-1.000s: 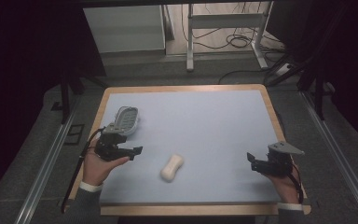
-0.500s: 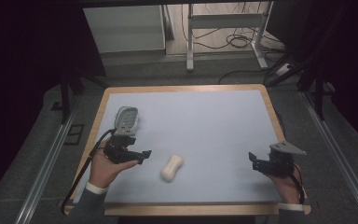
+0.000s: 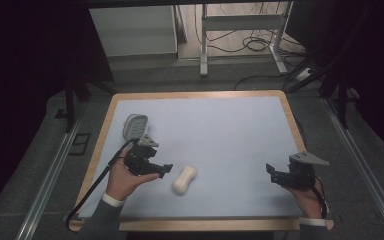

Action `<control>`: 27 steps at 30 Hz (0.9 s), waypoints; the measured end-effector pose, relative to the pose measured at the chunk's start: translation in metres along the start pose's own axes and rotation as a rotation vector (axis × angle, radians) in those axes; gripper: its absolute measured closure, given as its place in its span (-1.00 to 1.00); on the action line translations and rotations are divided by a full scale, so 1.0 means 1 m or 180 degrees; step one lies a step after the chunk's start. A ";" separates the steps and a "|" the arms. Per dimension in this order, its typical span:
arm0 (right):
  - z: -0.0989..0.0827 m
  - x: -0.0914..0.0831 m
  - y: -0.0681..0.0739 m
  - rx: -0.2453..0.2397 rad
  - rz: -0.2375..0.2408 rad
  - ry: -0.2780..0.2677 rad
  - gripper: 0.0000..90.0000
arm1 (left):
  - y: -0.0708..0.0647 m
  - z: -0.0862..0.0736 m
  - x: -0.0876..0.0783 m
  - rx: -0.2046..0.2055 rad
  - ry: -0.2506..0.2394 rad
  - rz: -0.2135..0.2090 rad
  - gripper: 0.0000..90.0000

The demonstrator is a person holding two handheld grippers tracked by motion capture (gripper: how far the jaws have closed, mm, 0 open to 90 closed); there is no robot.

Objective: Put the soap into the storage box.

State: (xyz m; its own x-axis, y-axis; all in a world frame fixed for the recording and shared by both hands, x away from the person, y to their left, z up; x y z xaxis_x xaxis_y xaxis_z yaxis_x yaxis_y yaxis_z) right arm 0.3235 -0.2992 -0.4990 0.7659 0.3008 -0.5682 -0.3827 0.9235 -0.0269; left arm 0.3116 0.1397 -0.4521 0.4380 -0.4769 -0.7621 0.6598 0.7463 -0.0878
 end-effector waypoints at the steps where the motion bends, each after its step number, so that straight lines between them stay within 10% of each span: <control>1: 0.000 0.000 0.000 0.0001 -0.0014 0.0009 -0.77 | -0.002 0.002 0.001 0.0018 0.0009 -0.0013 -0.53; 27: -0.004 0.007 0.001 -0.0020 -0.0059 0.0130 -0.77 | -0.032 0.001 0.067 0.0129 0.0569 -0.0160 -0.53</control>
State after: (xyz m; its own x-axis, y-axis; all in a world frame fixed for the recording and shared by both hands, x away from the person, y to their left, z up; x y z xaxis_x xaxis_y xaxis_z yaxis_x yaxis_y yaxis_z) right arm 0.3266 -0.2976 -0.5059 0.7514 0.2735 -0.6006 -0.3718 0.9273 -0.0429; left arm 0.3205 0.0829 -0.4994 0.2908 -0.4202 -0.8596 0.7039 0.7025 -0.1053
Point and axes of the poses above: each handheld gripper's, and its own axes: x roughly forward along the jaws, z roughly out of its top, y roughly to its left, the point moved 2 cm from there along x, roughly forward along the jaws
